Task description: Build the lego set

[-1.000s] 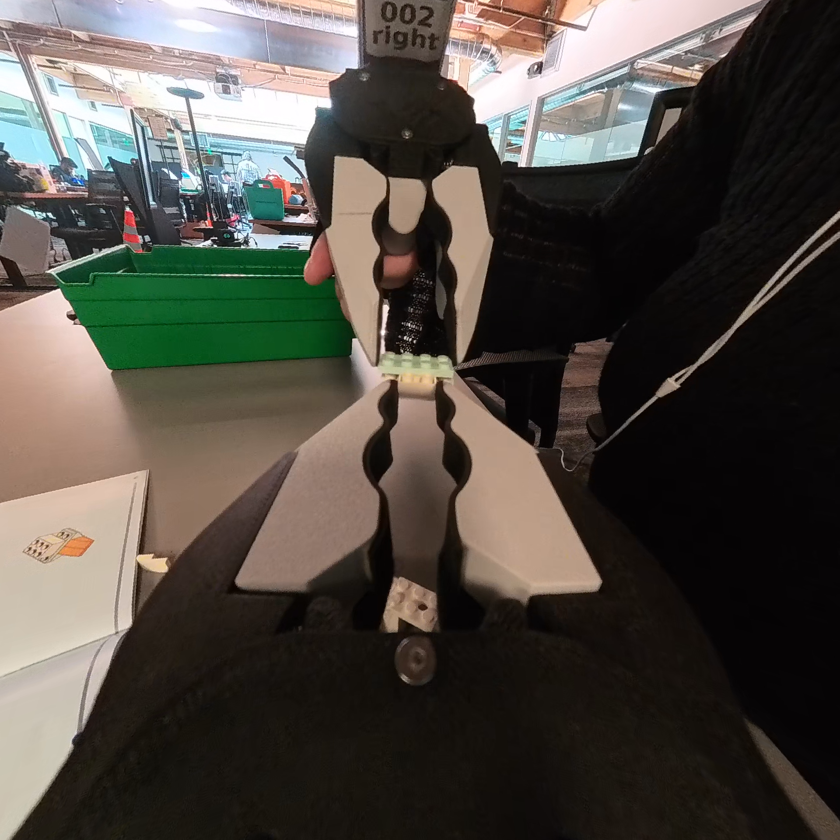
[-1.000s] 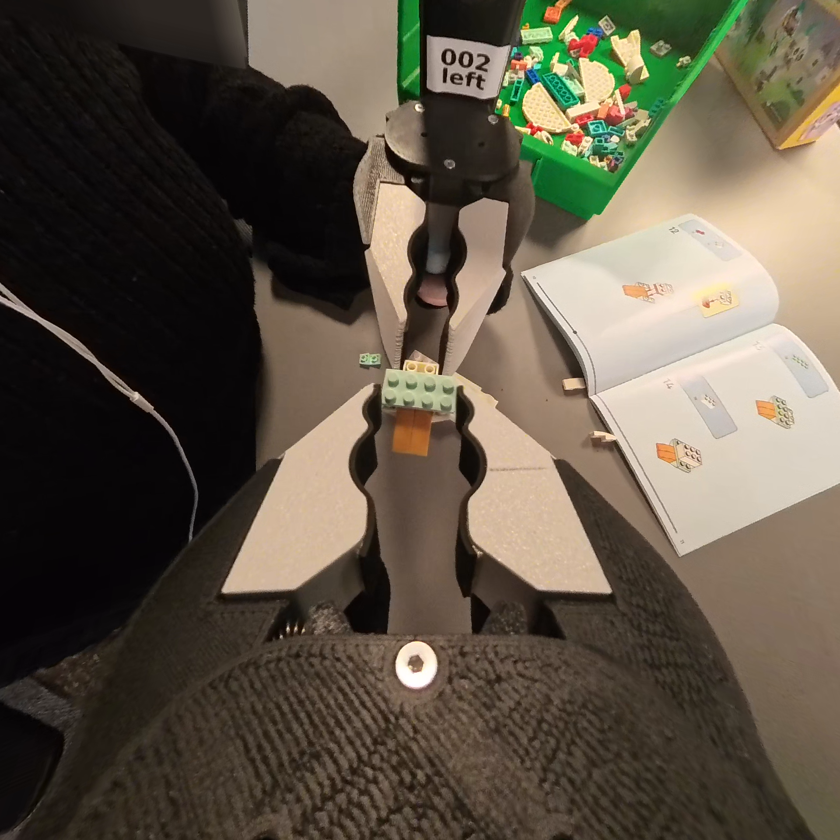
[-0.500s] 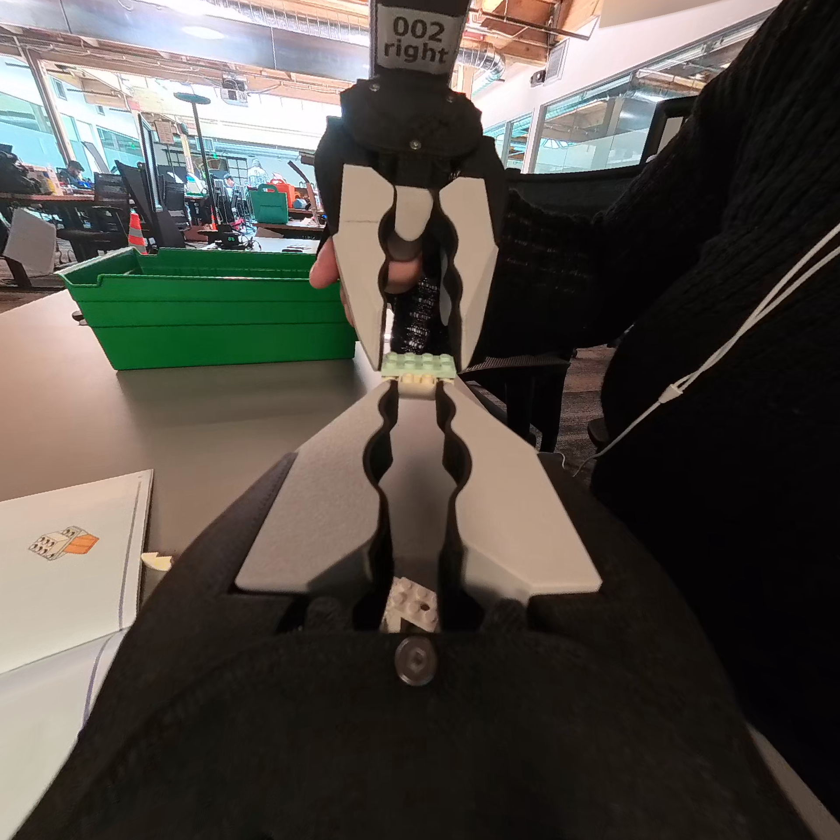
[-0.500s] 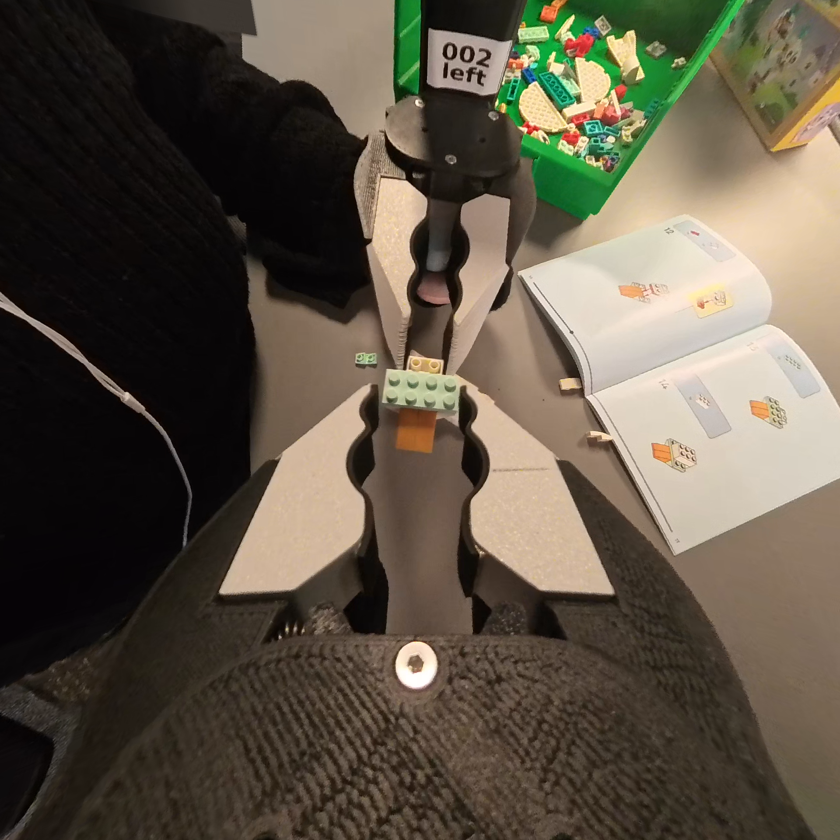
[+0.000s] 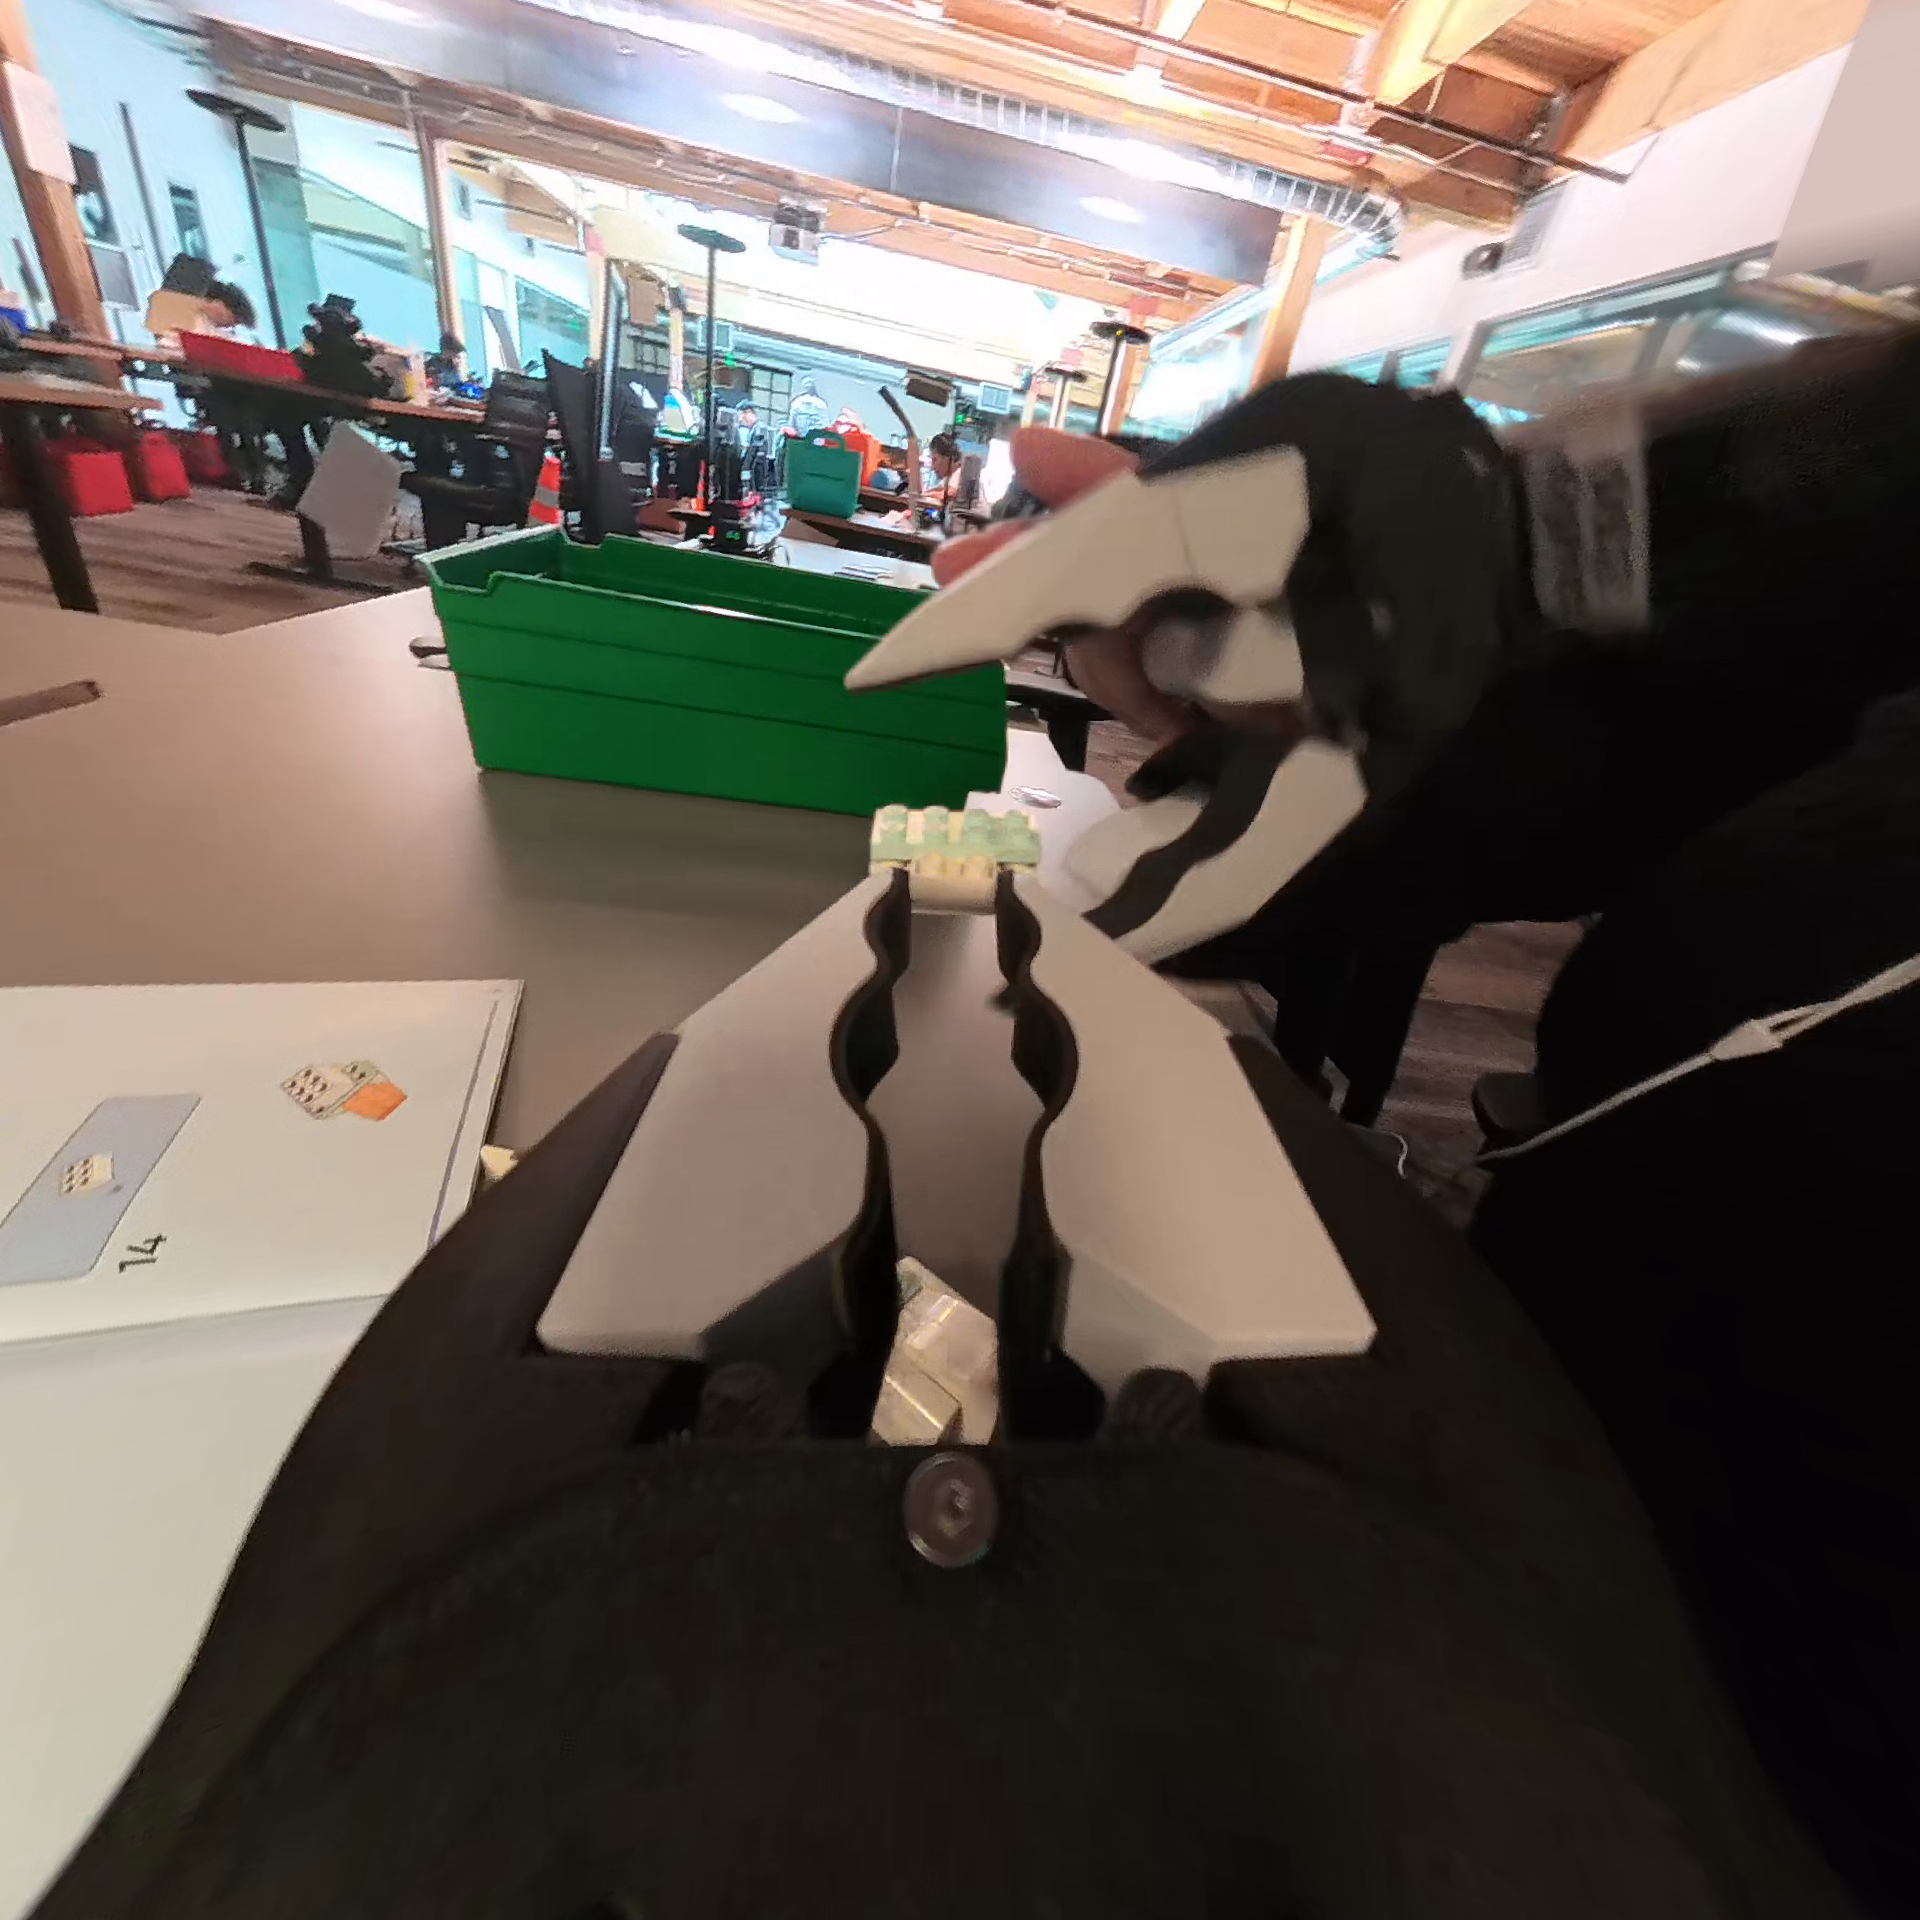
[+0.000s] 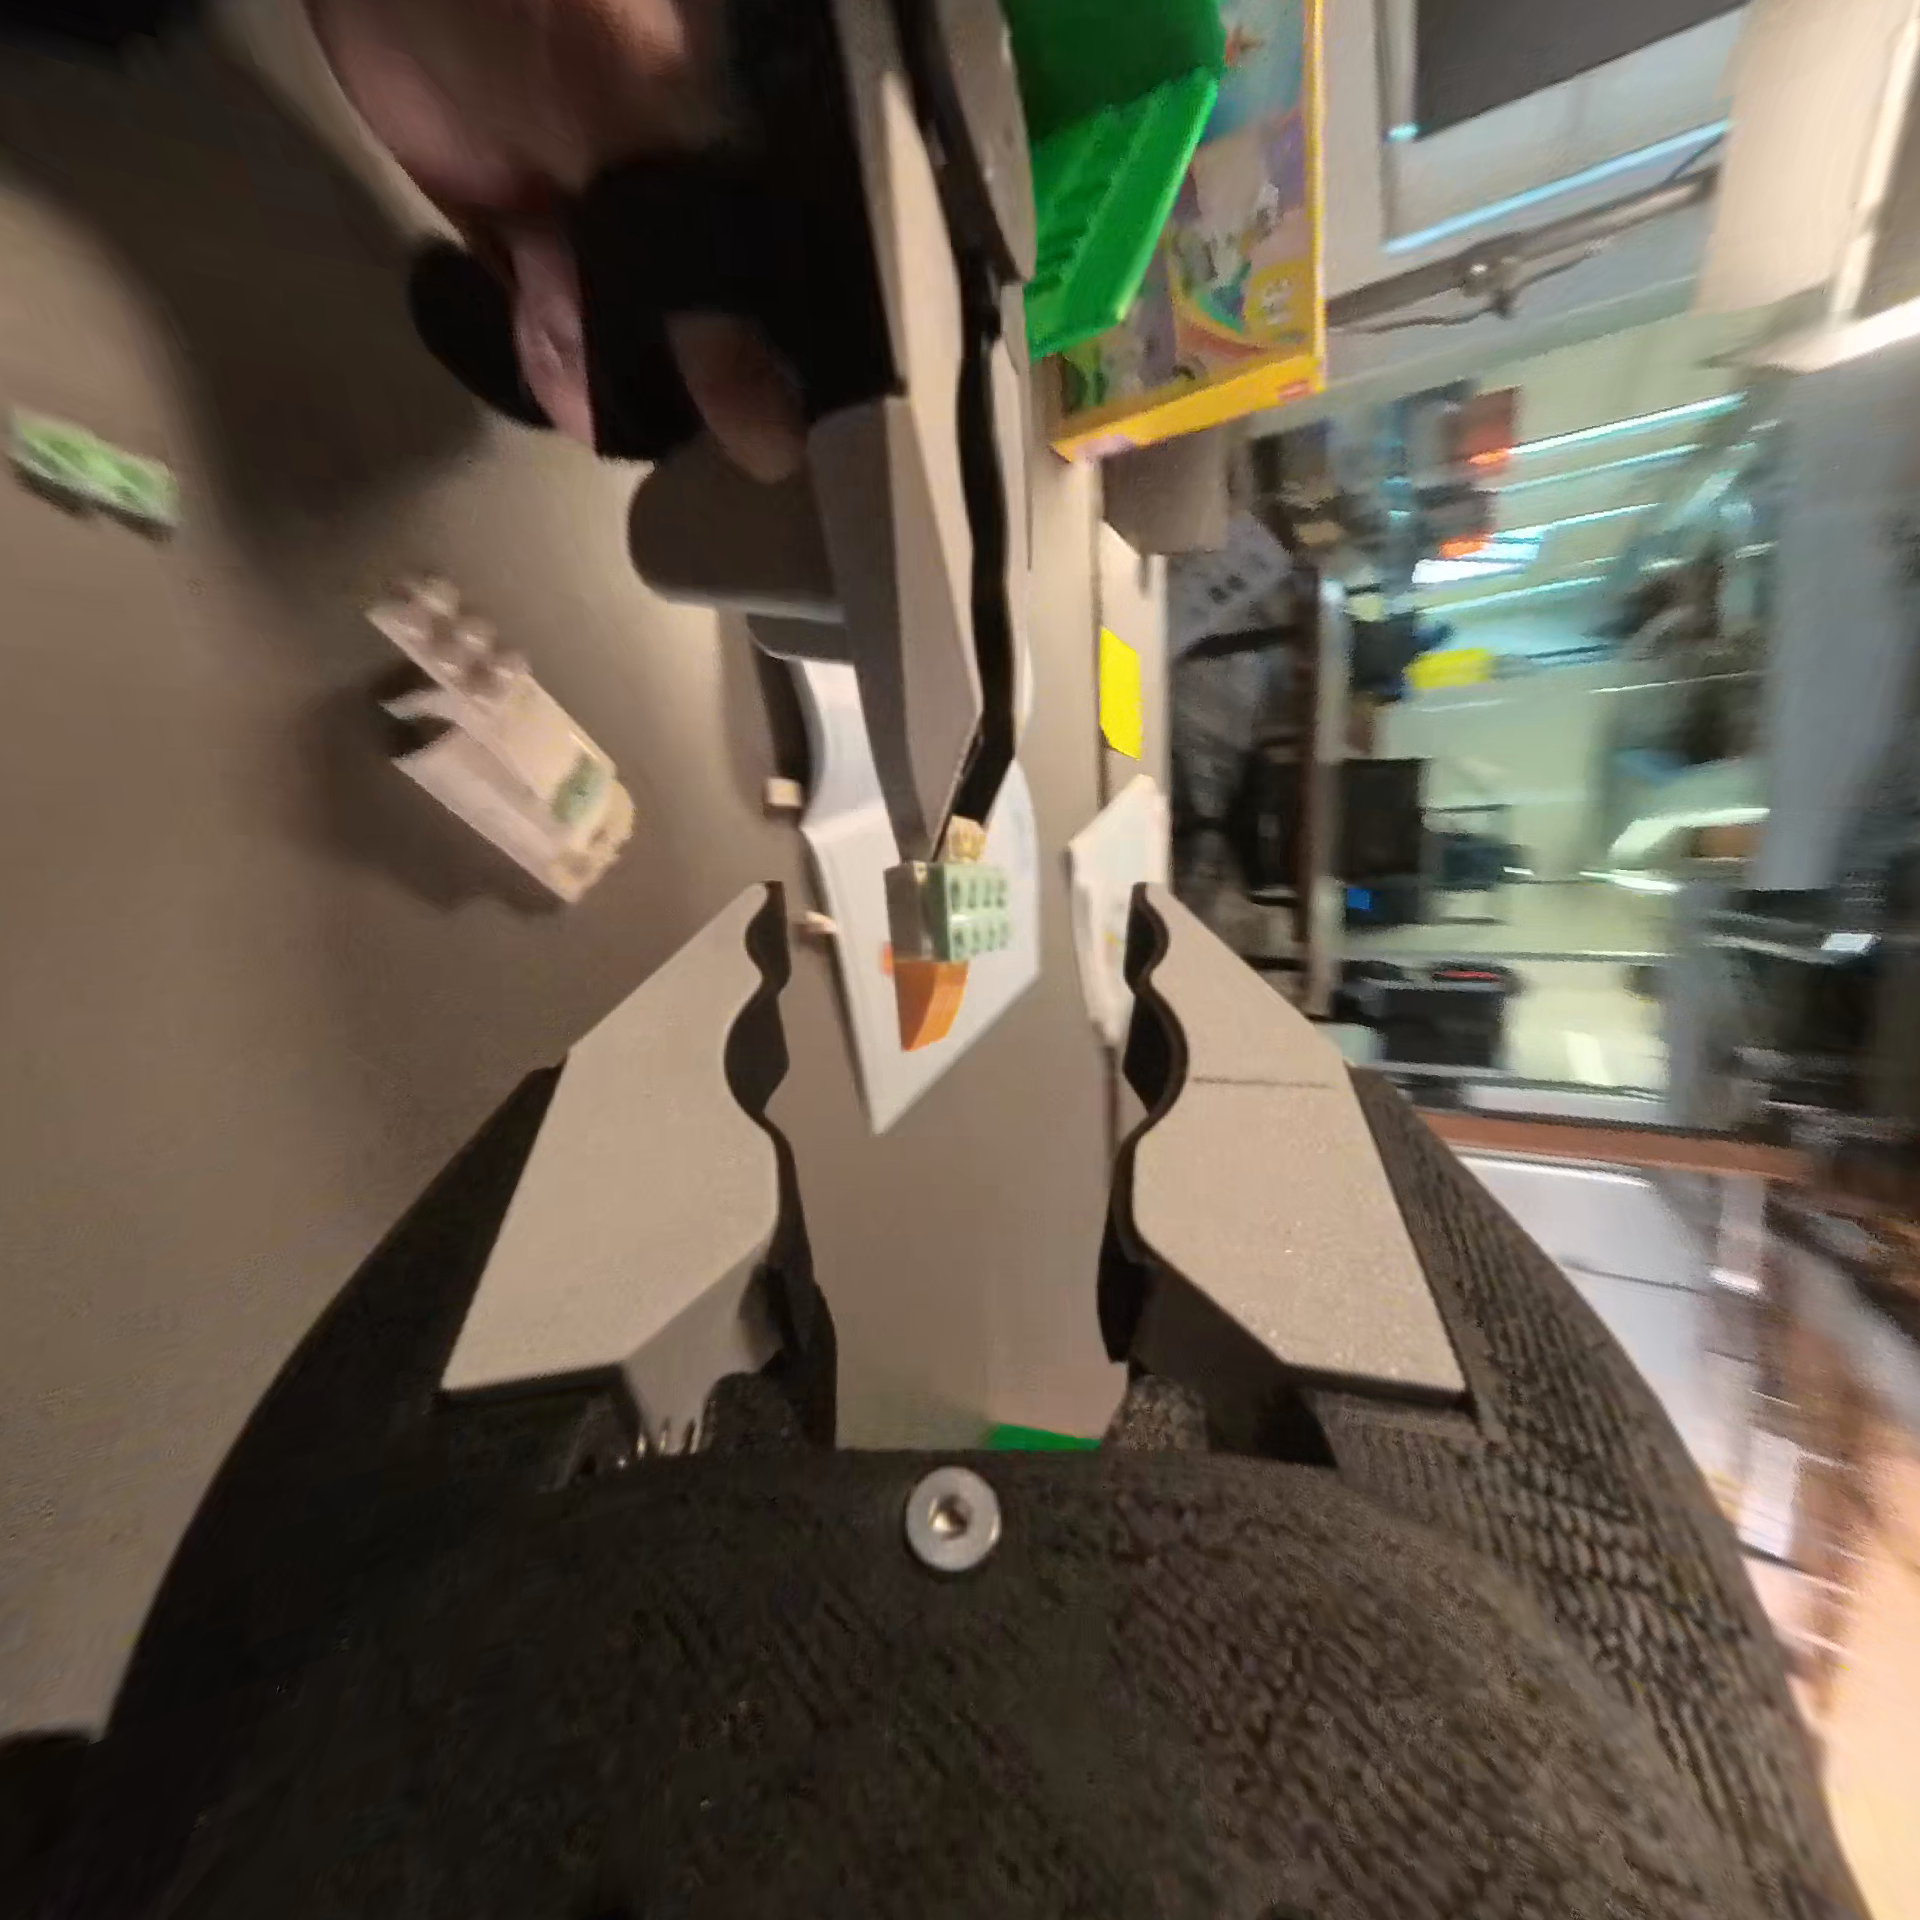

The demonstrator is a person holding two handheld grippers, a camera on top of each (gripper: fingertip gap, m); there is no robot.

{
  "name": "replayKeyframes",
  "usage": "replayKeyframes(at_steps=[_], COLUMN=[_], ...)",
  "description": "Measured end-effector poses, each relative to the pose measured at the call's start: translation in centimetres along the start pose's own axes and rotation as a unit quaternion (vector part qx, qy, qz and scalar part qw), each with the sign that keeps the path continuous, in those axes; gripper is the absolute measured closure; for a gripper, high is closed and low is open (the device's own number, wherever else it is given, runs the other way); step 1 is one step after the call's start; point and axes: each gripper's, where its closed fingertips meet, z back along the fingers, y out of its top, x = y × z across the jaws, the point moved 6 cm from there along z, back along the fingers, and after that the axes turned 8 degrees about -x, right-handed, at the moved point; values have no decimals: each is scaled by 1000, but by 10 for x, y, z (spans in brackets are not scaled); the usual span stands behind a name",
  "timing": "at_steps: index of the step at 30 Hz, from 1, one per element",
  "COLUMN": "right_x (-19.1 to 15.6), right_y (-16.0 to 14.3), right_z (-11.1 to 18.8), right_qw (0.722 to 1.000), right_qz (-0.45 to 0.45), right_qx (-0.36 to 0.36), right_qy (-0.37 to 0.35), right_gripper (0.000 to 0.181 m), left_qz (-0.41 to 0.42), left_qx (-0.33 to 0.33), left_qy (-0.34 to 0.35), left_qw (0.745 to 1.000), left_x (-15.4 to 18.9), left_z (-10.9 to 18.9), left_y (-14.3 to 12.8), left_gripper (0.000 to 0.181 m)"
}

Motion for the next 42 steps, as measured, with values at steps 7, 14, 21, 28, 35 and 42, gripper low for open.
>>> replayKeyframes(at_steps=[7, 14, 21, 28, 35, 42], right_x=[-9, -12, -11, -13, -15, -19], right_y=[-1, -2, -4, -6, -8, -13], right_z=[-17, -23, -25, -27, -29, -31], right_qw=[989, 987, 982, 979, 969, 971], right_qz=[73, 81, 90, 108, 151, 148], right_qx=[-78, -92, -102, -108, -100, -82], right_qy=[-97, -108, -129, -136, -168, -170], right_gripper=[137, 151, 166, 167, 167, 167], left_qz=[15, 26, 36, 43, 46, 51], left_qx=[-6, -2, -10, -17, -27, -41], left_qy=[18, 27, 28, 34, 41, 51], left_qw=[1000, 999, 999, 998, 998, 997], left_x=[-4, -6, -7, -8, -9, -10], left_z=[-2, -1, -4, -5, -6, -9], left_y=[-2, -1, -4, -6, -7, -10], left_gripper=[166, 166, 166, 166, 166, 166])
